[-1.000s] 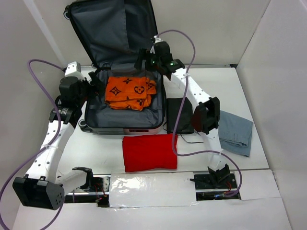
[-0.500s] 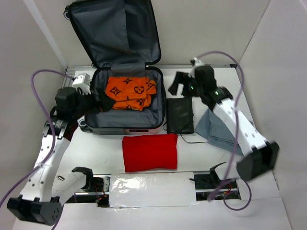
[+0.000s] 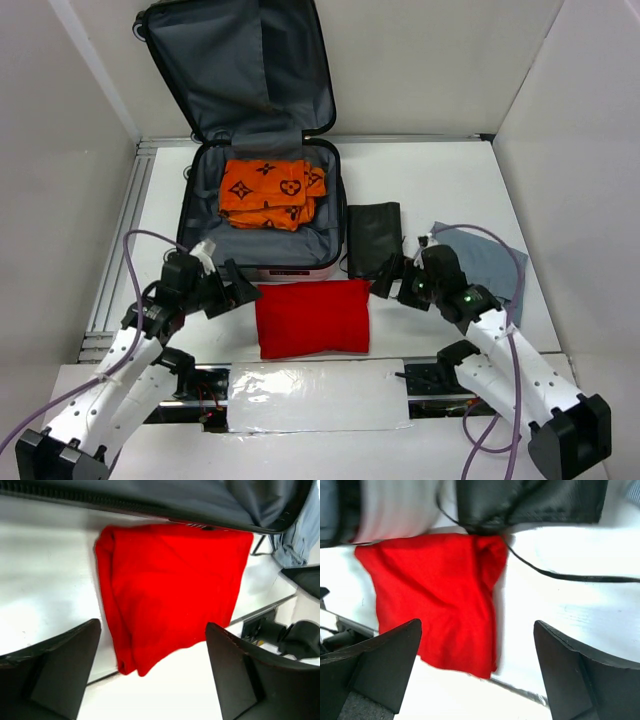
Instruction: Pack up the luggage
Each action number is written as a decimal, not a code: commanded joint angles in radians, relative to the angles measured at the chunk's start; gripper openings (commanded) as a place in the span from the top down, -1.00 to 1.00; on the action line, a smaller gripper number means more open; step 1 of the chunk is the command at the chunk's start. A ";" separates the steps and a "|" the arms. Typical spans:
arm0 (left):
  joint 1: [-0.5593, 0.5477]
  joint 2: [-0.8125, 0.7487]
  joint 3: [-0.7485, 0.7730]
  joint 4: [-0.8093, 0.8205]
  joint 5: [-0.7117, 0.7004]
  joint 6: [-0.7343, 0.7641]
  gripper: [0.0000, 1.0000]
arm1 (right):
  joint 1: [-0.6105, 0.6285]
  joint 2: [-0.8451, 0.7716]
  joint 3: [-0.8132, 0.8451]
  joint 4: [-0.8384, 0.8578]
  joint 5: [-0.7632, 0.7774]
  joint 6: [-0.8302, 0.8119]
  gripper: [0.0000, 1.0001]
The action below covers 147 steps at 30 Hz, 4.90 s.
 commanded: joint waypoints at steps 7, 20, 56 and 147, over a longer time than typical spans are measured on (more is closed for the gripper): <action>-0.189 0.048 -0.185 0.234 -0.150 -0.194 -0.88 | 0.077 0.077 -0.177 0.254 0.011 0.107 -0.89; -0.475 0.155 -0.317 0.406 -0.460 -0.315 -0.85 | 0.217 0.155 -0.297 0.440 0.070 0.159 -0.64; -0.524 -0.061 -0.068 0.197 -0.491 -0.035 1.00 | 0.565 0.198 0.052 0.281 0.307 0.128 1.00; 0.379 1.365 1.085 0.332 -0.152 0.430 0.33 | 0.003 1.574 1.737 -0.014 -0.078 -0.317 0.10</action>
